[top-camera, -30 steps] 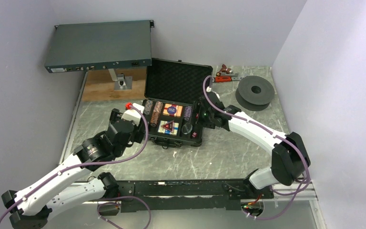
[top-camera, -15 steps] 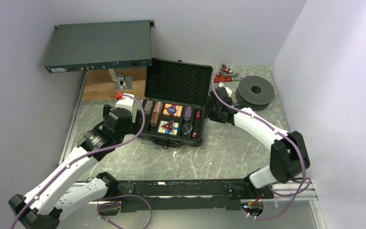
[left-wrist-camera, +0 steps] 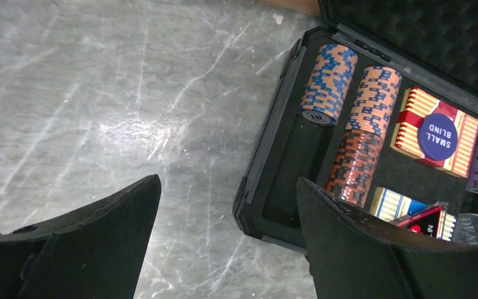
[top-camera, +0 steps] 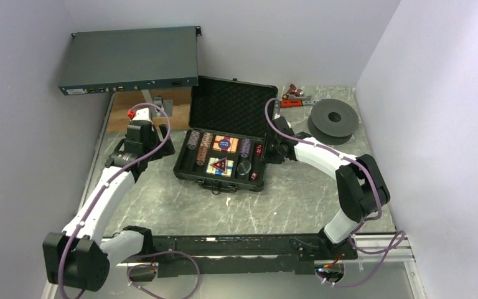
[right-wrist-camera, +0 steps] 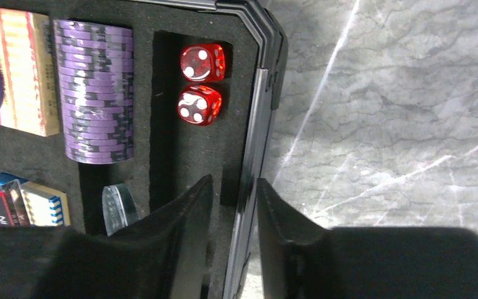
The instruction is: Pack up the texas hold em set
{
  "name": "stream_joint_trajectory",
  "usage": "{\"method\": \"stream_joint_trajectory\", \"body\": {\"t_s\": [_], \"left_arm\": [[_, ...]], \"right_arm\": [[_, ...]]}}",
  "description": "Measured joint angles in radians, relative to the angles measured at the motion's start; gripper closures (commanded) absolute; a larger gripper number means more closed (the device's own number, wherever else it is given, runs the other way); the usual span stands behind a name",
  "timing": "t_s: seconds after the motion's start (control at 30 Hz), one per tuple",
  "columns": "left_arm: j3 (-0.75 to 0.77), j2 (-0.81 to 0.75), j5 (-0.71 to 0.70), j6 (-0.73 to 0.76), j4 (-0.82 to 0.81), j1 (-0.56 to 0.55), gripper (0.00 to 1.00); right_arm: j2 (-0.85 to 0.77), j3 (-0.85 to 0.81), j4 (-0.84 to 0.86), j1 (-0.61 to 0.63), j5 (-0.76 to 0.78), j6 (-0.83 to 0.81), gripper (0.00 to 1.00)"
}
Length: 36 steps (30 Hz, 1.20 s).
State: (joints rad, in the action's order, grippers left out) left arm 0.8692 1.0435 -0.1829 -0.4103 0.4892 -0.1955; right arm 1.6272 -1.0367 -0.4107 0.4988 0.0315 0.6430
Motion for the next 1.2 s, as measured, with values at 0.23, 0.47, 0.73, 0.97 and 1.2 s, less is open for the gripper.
{"method": "stream_joint_trajectory", "body": {"t_s": [0.23, 0.47, 0.73, 0.97, 1.2], "left_arm": [[-0.031, 0.167, 0.108, -0.05, -0.13, 0.065, 0.23], [-0.037, 0.36, 0.16, -0.106, -0.259, 0.105, 0.33], [-0.047, 0.465, 0.247, -0.126, -0.363, 0.106, 0.48], [-0.047, 0.548, 0.321, -0.124, -0.427, 0.093, 0.53], [0.011, 0.601, 0.269, -0.077, -0.45, -0.006, 0.54]], "right_arm": [[0.002, 0.026, 0.033, -0.008, -0.016, 0.006, 0.91], [-0.032, 0.087, 0.101, -0.037, -0.054, 0.021, 0.93], [-0.093, 0.197, 0.219, -0.09, -0.135, 0.049, 0.92], [-0.158, 0.277, 0.259, -0.113, -0.151, 0.068, 0.87], [-0.259, 0.352, 0.229, -0.128, -0.117, 0.096, 0.82]]}}
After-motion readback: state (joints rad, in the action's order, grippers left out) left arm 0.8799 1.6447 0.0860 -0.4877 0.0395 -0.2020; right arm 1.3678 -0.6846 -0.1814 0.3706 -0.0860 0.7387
